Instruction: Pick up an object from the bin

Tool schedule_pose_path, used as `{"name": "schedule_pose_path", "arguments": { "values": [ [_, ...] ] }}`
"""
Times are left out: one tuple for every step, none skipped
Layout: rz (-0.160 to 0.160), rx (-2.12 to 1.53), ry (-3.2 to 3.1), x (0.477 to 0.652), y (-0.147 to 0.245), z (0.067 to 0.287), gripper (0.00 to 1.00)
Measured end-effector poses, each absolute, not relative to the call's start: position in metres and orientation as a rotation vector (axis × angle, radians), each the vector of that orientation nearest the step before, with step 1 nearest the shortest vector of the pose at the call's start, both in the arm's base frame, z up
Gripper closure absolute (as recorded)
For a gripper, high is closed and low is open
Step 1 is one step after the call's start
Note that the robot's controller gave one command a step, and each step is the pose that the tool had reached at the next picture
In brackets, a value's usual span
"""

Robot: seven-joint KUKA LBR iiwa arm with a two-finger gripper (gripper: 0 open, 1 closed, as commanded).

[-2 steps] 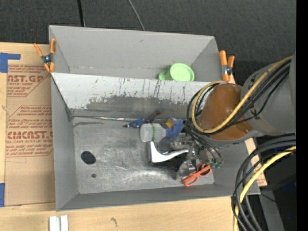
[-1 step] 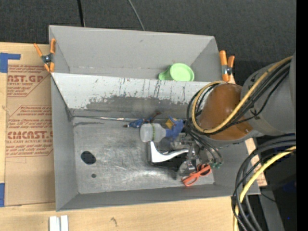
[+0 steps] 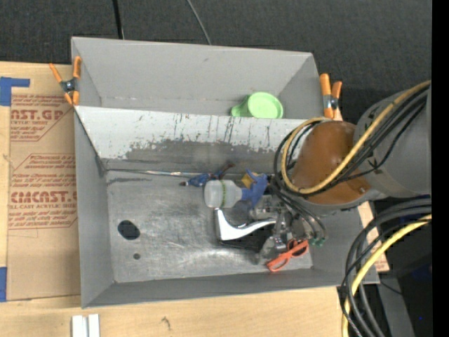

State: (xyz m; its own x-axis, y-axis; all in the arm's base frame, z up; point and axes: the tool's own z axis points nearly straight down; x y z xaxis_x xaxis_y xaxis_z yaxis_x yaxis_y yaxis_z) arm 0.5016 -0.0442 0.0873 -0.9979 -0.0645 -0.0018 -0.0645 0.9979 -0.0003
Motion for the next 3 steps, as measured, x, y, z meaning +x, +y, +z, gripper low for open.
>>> {"name": "schedule_pose_path", "arguments": {
  "values": [
    [0.003, -0.558, 3.097, 0.514, -0.025, 0.122, 1.00],
    [0.002, -0.558, 3.097, 0.514, -0.025, 0.122, 1.00],
    [0.003, -0.651, 3.078, 0.561, -0.006, 0.232, 1.00]
  ]
}}
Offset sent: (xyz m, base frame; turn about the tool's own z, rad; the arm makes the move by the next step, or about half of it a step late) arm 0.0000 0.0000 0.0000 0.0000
